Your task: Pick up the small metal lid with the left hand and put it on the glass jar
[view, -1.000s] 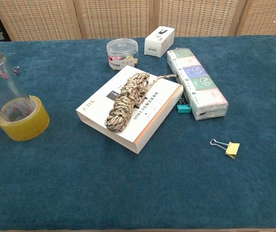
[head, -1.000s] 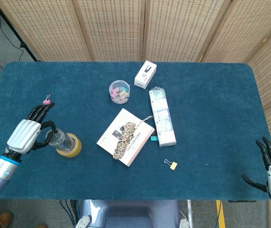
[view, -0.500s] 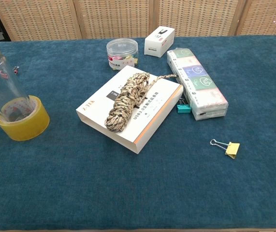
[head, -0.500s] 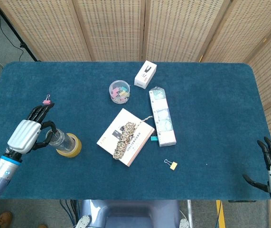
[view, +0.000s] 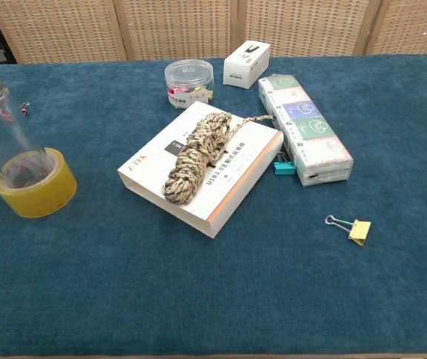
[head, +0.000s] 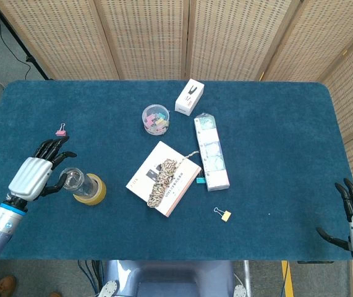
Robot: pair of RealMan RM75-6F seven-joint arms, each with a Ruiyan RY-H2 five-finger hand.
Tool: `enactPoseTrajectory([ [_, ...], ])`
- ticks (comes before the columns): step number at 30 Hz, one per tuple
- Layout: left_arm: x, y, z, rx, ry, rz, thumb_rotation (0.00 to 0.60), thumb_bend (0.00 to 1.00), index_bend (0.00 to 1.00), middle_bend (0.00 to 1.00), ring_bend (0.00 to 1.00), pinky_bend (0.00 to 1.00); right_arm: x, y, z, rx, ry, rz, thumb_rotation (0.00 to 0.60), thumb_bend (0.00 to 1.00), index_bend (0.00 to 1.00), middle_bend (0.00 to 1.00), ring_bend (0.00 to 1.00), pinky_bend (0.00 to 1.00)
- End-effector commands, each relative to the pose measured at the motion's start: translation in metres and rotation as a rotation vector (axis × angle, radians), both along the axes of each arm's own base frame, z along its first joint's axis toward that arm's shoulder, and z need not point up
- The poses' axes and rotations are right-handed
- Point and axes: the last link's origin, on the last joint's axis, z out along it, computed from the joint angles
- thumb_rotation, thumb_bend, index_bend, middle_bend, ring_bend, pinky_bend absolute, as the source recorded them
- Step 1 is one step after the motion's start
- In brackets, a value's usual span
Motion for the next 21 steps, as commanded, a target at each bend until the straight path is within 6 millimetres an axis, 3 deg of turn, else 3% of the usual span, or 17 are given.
enactPoseTrajectory([
  [1, 0.0, -0.001, 0.004, 0.01, -0.017, -0.003, 0.6, 0.5, 0.18, 0.0, 0.0, 0.0, 0.0, 0.0, 0.0, 0.001, 0.0, 0.0, 0.6, 0.0, 0.0, 0.0, 0.0, 0.0],
  [8, -0.009, -0.008, 0.024, 0.073, -0.034, 0.003, 0.6, 0.45, 0.01, 0.0, 0.0, 0.0, 0.0, 0.0, -0.001, 0.006, 0.005, 0.001, 0.6, 0.0, 0.0, 0.0, 0.0, 0.0],
  [12, -0.031, -0.018, 0.034, 0.116, 0.005, 0.062, 0.6, 0.13, 0.0, 0.0, 0.0, 0.0, 0.0, 0.0, -0.002, 0.005, 0.014, 0.002, 0.6, 0.0, 0.0, 0.0, 0.0, 0.0],
  [14, -0.047, -0.026, 0.037, 0.135, 0.023, 0.123, 0.6, 0.05, 0.0, 0.0, 0.0, 0.0, 0.0, 0.0, -0.001, -0.001, 0.026, 0.001, 0.6, 0.0, 0.0, 0.0, 0.0, 0.0],
  [21, -0.092, -0.06, 0.038, 0.211, 0.015, 0.266, 0.6, 0.02, 0.0, 0.0, 0.0, 0.0, 0.001, 0.002, 0.002, -0.026, 0.074, -0.012, 0.6, 0.0, 0.0, 0.0, 0.0, 0.0],
])
